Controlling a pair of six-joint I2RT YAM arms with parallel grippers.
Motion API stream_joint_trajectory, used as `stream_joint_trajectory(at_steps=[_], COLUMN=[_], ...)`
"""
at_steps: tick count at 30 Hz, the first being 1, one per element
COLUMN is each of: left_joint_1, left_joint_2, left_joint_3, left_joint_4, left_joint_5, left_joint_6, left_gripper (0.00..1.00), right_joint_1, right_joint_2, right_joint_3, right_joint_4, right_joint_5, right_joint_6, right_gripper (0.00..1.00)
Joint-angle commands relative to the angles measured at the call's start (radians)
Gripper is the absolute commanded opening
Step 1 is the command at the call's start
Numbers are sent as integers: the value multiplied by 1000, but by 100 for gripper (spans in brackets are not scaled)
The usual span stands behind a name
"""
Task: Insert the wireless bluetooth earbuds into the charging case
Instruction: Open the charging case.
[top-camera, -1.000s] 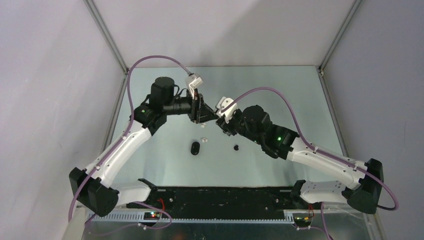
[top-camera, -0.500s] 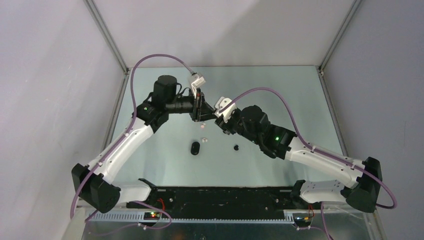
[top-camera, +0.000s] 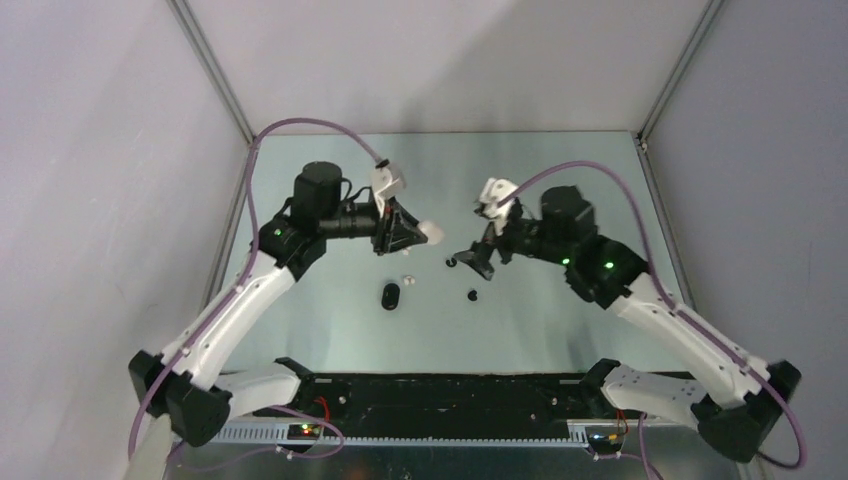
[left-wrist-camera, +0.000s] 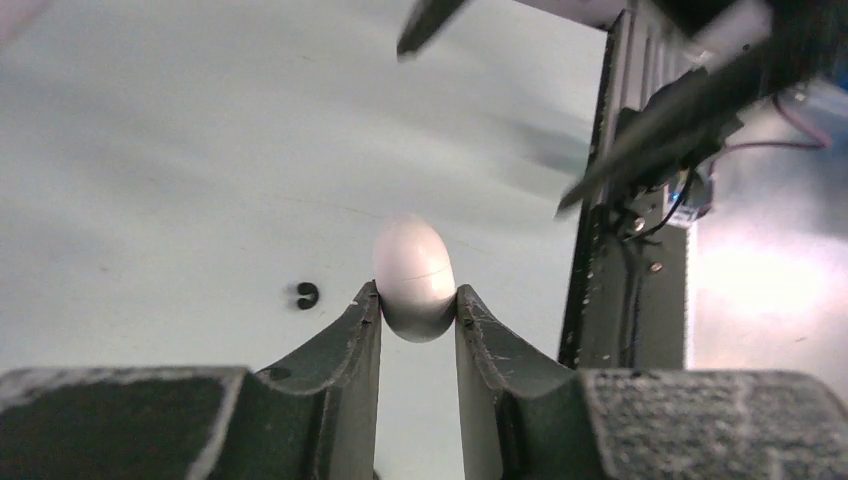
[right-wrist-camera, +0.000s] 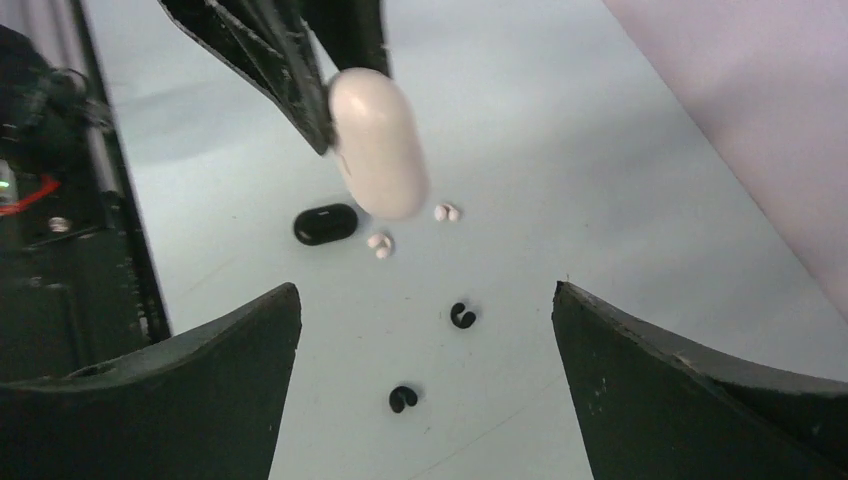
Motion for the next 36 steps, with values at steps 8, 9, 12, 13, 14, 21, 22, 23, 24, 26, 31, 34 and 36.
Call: stream_joint_trajectory(at_steps=[8, 9, 12, 13, 14, 21, 22, 23, 24, 26, 31, 34, 36], left_joint_1=[-17, -21, -30, -34, -37, -53, -56, -58, -60, -62, -70, -75, -83], left_joint_2=[-202, -209, -219, -225, -226, -229, -228, -228, -229, -229, -234, -234, -239], left_joint_3=[-128, -130, -133, -134, -134, -127, -125, -123, -123, -121, -124, -124, -131], left_joint_4=[3, 2, -6, -9, -16, -66, -70, -78, -83, -98, -127, -134, -138], left_joint_5=[10, 11, 7, 6, 3, -2, -3, -5, -5, -9, -15, -17, -26], left_joint_6=[532, 553, 597, 618, 635, 687, 699, 706, 718, 742, 781, 794, 817], left_gripper=[0, 0, 0, 0, 0, 0, 0, 0, 0, 0, 0, 0, 0], right_joint_1=[-64, -52, -12, -7, 3, 42, 43, 43, 42, 34, 18, 19, 25], right_joint_2=[-2, 11, 69, 79, 101, 179, 182, 187, 190, 192, 199, 206, 215], right_joint_3=[72, 74, 79, 81, 84, 117, 116, 117, 116, 117, 117, 117, 117], right_joint_4=[-185, -176, -111, -70, -52, 68, 73, 82, 87, 92, 118, 128, 128], right_joint_5=[-473, -457, -432, -421, -407, -323, -309, -303, -293, -289, -288, -298, -308], right_joint_6=[-213, -228, -247, -244, -234, -174, -170, -165, -165, -165, -167, -185, -242], right_gripper=[90, 90, 88, 88, 87, 81, 81, 80, 80, 79, 78, 77, 77])
